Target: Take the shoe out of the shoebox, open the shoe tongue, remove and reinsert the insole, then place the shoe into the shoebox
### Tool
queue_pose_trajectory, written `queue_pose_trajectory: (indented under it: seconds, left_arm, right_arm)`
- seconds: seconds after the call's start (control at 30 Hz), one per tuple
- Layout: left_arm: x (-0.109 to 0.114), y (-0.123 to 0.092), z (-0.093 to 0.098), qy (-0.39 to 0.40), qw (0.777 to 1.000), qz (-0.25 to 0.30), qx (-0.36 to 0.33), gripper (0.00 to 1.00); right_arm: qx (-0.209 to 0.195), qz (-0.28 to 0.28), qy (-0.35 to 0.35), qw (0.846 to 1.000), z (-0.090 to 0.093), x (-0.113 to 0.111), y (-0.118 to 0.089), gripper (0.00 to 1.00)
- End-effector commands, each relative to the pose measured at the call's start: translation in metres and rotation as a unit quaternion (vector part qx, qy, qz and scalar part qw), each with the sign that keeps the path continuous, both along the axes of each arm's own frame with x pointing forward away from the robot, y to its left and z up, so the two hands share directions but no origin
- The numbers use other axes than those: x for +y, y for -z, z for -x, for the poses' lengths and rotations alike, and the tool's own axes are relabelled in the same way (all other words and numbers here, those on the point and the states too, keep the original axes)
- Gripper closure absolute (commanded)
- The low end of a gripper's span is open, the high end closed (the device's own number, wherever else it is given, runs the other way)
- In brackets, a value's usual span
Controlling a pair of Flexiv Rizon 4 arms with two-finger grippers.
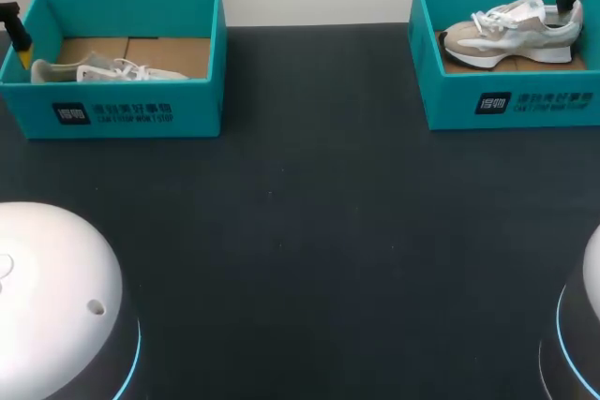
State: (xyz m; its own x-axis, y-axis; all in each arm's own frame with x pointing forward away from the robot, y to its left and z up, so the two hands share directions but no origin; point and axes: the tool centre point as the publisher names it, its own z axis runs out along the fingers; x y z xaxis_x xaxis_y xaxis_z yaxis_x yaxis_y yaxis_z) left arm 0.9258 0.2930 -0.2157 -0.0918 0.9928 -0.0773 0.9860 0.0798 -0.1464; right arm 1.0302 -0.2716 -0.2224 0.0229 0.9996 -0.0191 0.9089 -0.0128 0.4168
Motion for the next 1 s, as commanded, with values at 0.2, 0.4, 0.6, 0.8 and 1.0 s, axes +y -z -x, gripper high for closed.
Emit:
queue_pose_trajectory:
  seconds: [0.2, 0.4, 0.6, 0.8, 1.0]
  left_arm:
    - [0.0, 0.0, 0.001, 0.0, 1.0, -0.001, -0.001, 0.0]
    - [0.0, 0.0, 0.001, 0.0, 1.0, -0.001, -0.001, 0.0]
    - [0.0, 0.0, 0.001, 0.0, 1.0, -0.001, -0.001, 0.0]
    - [0.0, 0.0, 0.001, 0.0, 1.0, -0.001, -0.001, 0.0]
    - [0.0, 0.0, 0.001, 0.0, 1.0, -0.001, -0.001, 0.0]
  right_arm:
    - [0.059, 0.015, 0.033, 0.998, -0.086, -0.011, 0.024, 0.02]
    - [0.091, 0.045, 0.037, 0.994, -0.115, -0.022, 0.032, 0.49]
    - [0.109, 0.058, 0.062, 0.99, -0.133, -0.039, 0.037, 0.52]
    - [0.131, 0.057, 0.085, 0.986, -0.147, -0.054, 0.054, 0.48]
    - [0.154, 0.051, 0.098, 0.982, -0.153, -0.064, 0.072, 0.46]
